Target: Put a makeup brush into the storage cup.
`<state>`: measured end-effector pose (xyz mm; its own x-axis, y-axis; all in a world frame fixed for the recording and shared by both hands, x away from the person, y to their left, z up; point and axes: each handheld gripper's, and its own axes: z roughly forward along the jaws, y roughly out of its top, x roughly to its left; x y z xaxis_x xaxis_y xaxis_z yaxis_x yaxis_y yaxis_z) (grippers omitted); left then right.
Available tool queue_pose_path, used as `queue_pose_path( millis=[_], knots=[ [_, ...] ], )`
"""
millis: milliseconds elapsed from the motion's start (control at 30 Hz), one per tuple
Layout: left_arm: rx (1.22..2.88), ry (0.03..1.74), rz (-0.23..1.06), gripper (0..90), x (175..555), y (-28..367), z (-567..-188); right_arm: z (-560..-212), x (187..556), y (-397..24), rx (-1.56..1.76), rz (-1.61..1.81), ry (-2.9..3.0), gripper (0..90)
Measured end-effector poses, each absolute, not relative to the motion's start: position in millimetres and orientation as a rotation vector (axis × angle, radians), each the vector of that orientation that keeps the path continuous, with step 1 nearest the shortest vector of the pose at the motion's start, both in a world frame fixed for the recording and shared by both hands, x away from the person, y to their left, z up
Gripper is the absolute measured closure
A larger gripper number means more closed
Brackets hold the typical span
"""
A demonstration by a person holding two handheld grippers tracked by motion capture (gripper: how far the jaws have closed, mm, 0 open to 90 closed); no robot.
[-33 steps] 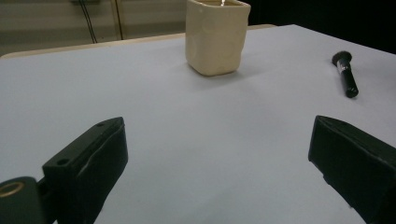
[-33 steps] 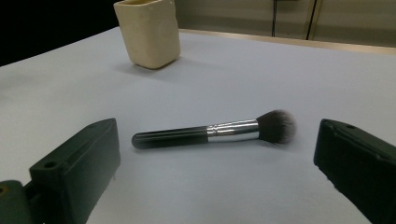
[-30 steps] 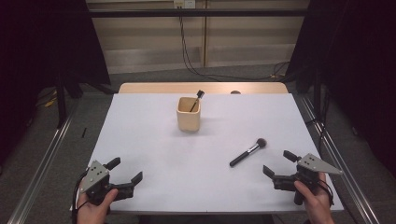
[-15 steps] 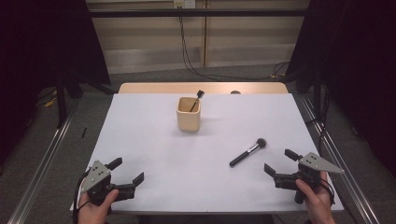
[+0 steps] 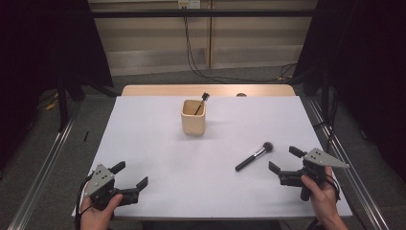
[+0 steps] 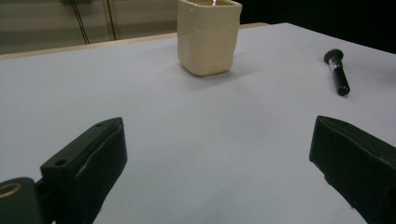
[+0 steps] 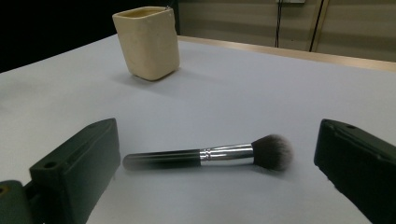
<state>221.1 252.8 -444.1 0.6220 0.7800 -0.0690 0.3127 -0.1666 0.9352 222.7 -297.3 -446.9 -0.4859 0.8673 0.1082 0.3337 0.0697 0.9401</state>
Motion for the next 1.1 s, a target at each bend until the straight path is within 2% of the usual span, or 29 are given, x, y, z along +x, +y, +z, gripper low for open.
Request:
queue_pose_path(
  millis=[1100],
  knots=[
    [1.727,0.919,0.541,4.0,223,260,-444,-428,280,-284,1.137,1.411,1.857,0.0]
  ],
)
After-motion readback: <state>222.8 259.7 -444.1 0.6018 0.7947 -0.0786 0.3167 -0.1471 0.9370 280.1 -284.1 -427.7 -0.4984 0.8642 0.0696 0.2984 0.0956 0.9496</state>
